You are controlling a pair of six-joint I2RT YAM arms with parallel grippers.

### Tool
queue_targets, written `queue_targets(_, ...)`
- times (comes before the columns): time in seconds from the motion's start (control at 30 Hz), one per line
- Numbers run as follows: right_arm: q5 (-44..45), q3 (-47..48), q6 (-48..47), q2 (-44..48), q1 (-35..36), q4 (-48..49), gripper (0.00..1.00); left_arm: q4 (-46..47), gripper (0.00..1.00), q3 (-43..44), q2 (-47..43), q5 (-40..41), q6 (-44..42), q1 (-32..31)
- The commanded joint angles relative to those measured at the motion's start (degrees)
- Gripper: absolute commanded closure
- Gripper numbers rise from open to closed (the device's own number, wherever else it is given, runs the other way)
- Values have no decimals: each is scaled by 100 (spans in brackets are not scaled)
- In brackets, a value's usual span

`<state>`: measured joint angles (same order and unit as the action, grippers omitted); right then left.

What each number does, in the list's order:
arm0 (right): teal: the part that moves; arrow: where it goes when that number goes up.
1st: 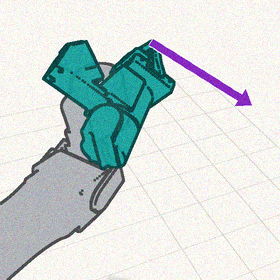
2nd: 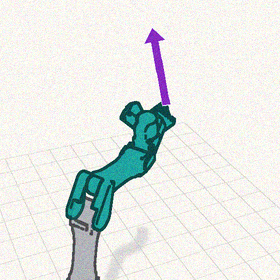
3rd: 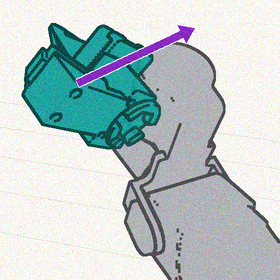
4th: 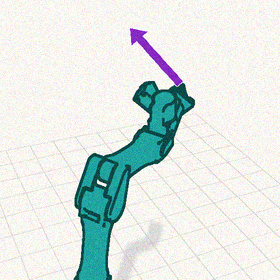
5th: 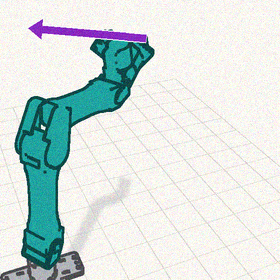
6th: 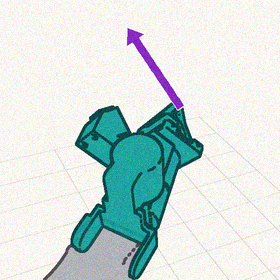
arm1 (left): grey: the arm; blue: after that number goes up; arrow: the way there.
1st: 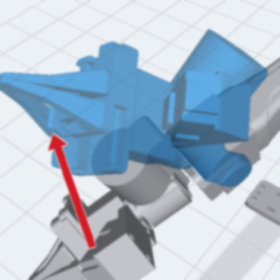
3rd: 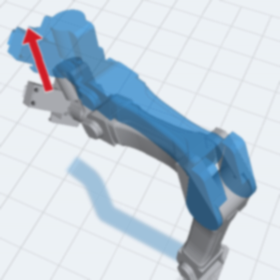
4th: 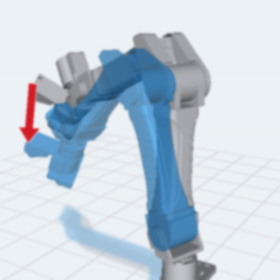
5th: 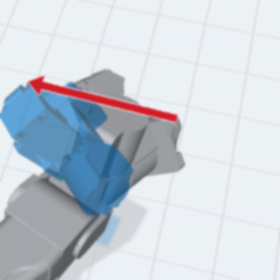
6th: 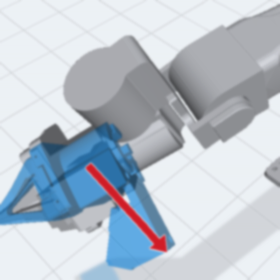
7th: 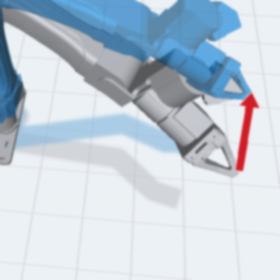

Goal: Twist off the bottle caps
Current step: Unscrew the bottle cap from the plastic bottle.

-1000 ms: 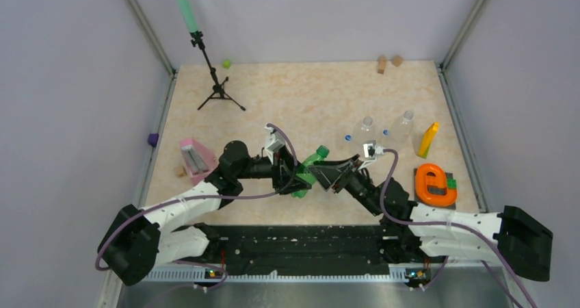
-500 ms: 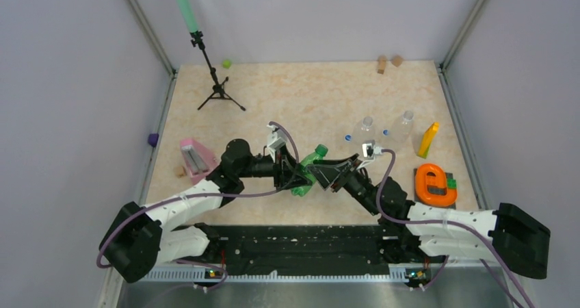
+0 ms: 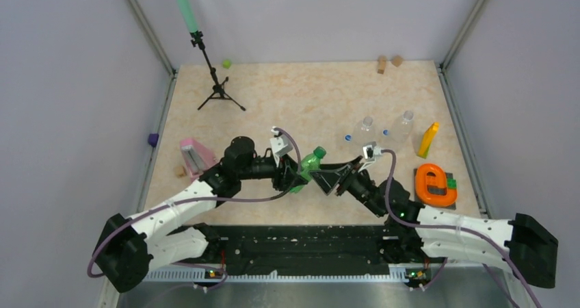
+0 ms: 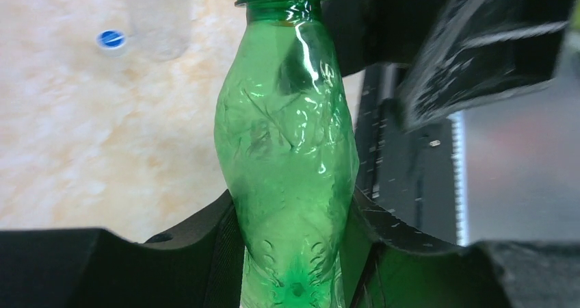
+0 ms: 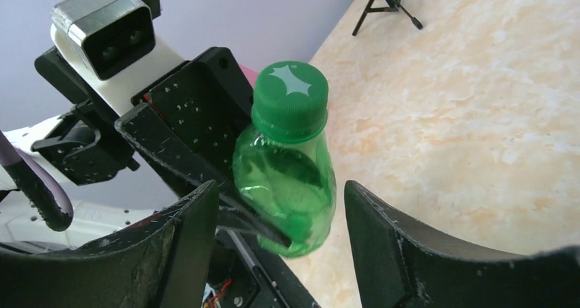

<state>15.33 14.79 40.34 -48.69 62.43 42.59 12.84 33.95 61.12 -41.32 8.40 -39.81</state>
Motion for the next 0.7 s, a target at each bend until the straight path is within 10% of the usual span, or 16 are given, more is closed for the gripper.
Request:
queue_targets(0.0,-148,288,38,631,-120,-1098,33,-1108,100,130,-419,1136,-1616,-118)
queue_targets(0.33,-1054,601,390,1430,-639,-2814,37,-2206,100,163,-731,3295,-3908,-1500)
queue_targets(0.67,-1806,731,397,1105,-947,-3207,48,-2014,100,127,-834,4315,-4246,-2111)
